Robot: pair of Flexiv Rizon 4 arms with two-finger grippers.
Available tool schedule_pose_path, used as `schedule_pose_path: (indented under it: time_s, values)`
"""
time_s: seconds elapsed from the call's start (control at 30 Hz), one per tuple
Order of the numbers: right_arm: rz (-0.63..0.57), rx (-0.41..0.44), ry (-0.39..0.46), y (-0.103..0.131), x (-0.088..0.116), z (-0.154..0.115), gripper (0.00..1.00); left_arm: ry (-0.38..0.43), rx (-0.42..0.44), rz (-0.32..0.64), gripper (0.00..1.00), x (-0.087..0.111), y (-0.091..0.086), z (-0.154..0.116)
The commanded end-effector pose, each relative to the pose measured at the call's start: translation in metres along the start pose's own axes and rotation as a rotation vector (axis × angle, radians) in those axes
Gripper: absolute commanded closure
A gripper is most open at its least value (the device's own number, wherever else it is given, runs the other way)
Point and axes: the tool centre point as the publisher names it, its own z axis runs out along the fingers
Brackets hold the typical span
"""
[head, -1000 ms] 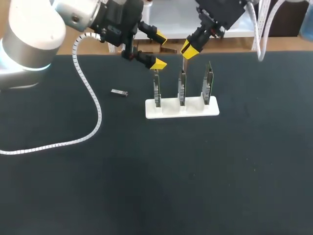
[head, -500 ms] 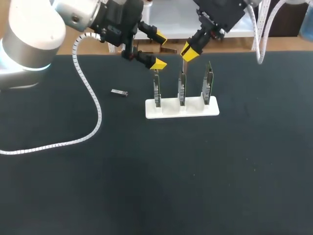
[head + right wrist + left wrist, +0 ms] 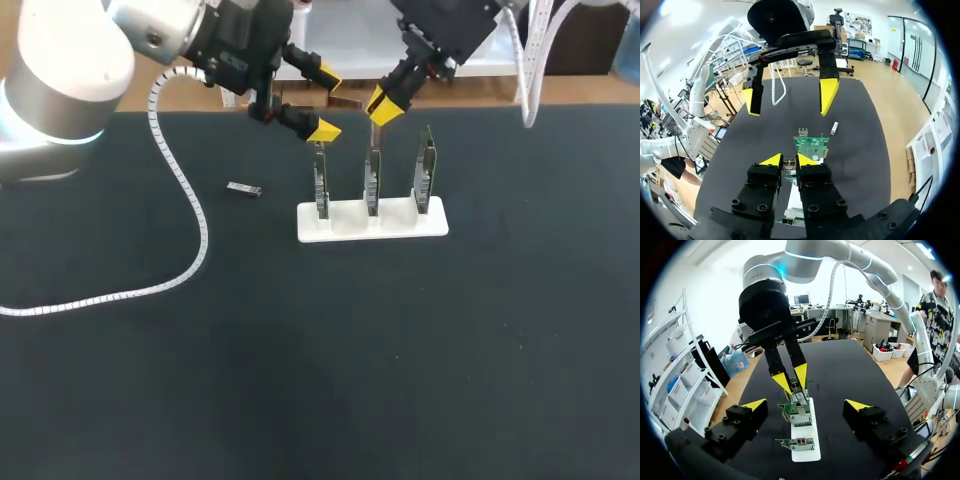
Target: Pick up the optical module with the left hand, and insert it into the network port with the right hand.
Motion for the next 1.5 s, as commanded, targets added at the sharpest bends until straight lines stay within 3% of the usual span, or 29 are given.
schedule_pose_path:
  time_s: [0.03, 1.17, 1.5]
  values:
    - [0.016, -0.007, -0.002, -0.004, 0.004, 0.003, 1.00, 0.007, 0.005, -0.003, 0.00, -0.001, 0.002, 0.000]
    - [0.009, 0.007, 0.048, 0.001, 0.000, 0.001, 1.00, 0.007, 0.005, -0.003, 0.00, -0.001, 0.002, 0.000]
    - [0.002, 0.069, 0.111, 0.008, -0.005, -0.003, 1.00, 0.007, 0.005, -0.003, 0.00, -0.001, 0.002, 0.000]
